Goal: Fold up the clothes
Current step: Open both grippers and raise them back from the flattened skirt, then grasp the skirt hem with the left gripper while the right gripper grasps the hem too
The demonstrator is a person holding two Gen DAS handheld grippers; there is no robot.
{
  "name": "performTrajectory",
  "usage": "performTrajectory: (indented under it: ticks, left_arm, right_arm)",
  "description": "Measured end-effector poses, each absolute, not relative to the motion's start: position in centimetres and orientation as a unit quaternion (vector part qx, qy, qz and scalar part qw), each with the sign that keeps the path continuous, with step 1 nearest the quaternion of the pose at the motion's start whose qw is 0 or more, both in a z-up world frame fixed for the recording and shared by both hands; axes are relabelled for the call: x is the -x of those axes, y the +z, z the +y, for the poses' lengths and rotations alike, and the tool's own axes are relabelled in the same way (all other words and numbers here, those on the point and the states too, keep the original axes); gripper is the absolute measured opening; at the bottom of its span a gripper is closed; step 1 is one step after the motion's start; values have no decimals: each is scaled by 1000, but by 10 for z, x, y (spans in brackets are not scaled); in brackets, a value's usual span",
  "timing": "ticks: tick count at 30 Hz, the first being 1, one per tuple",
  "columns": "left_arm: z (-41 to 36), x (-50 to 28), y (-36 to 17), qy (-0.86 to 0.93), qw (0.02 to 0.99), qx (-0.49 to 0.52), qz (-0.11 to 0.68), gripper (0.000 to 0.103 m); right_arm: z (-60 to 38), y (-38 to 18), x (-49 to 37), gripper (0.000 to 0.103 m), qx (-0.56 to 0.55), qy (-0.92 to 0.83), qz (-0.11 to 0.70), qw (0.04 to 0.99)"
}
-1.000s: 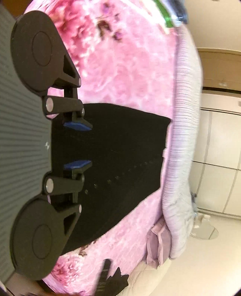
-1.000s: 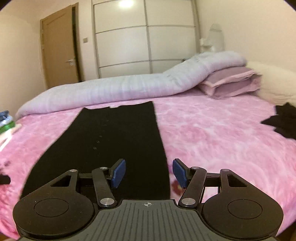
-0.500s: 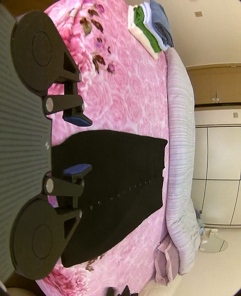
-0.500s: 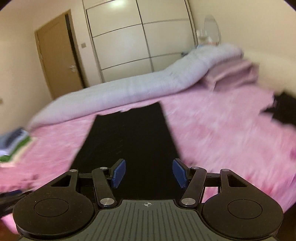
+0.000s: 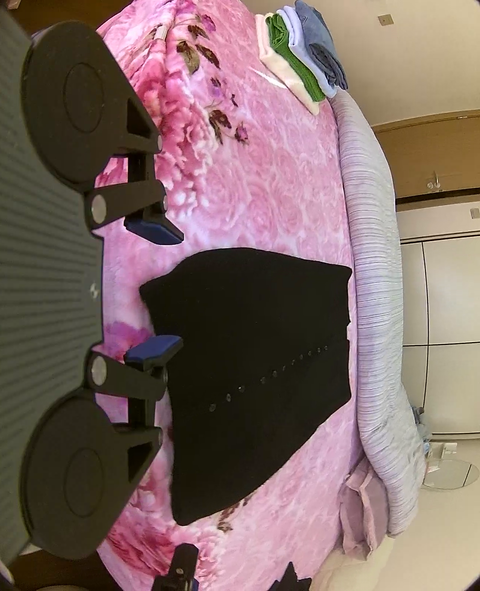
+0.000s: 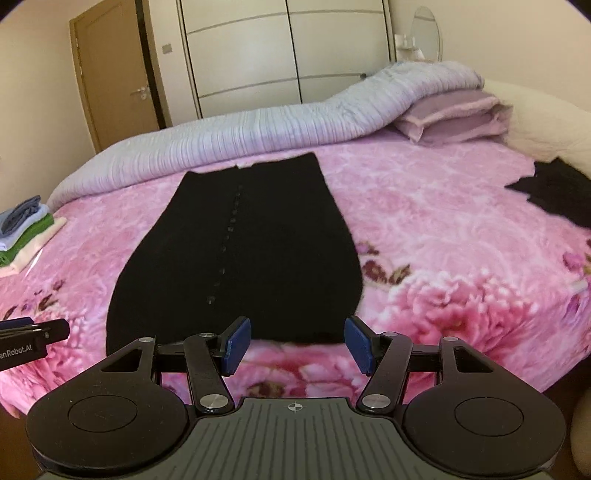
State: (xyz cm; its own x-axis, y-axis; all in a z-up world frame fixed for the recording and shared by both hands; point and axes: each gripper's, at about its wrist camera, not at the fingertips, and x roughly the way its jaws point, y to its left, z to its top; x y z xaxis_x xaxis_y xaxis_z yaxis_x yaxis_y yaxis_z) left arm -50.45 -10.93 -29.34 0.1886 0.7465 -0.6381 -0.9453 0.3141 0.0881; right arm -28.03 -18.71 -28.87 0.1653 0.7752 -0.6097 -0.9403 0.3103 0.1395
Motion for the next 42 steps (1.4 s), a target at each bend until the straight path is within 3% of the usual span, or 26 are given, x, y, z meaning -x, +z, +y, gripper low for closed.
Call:
performTrajectory:
  ticks: [29,35,42]
  left_arm:
    - [-101,514,-321,538,760,200,304,55]
    - [-73,542,-339,508,775,279,253,55]
    - [-22,582,-362,470,756,417,183,51]
  right_arm:
    - [-166,-311,288,60,174,557,316,748]
    - [-154,-328,273,60,164,564,334,737]
    - [-156,-350,200,60,43,560,429,707]
